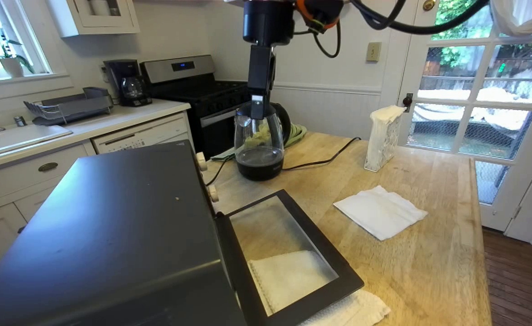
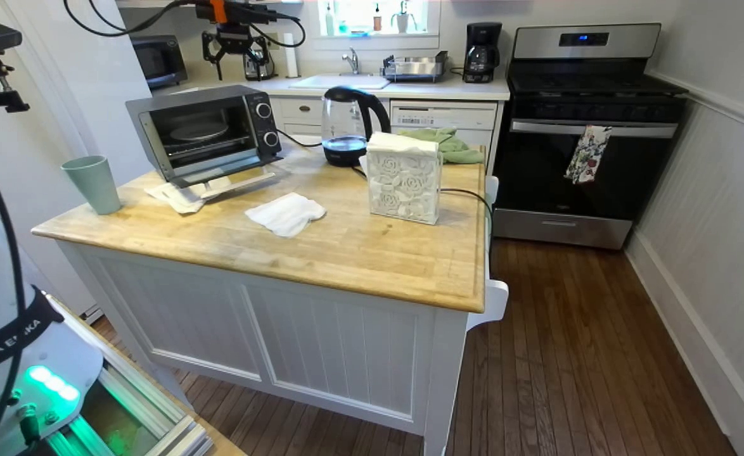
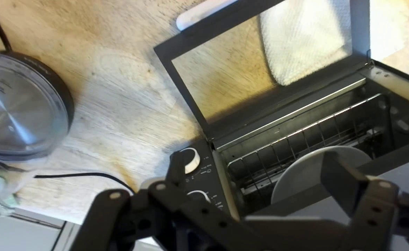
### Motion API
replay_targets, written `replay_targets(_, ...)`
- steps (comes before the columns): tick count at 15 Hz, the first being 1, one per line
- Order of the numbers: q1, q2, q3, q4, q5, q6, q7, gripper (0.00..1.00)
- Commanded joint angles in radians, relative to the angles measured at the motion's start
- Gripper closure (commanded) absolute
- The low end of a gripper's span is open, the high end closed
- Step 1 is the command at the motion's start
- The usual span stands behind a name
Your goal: Turn the top right knob of the microwave in an anticlockwise direction
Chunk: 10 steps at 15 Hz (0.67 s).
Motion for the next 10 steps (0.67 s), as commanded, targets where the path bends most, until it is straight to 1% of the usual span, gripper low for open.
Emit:
replay_targets(1, -0.019, -0.187, -0.027, -0.241, 0.023, 0.137, 0.126, 0.00)
replay_targets(7, -0.008, -0.402, -0.059, -0.533, 0.001, 0.378, 0.351, 0.00)
replay_targets(10, 0.013, -0.517, -0.058, -0.689, 0.087, 0.514, 0.306, 0.00)
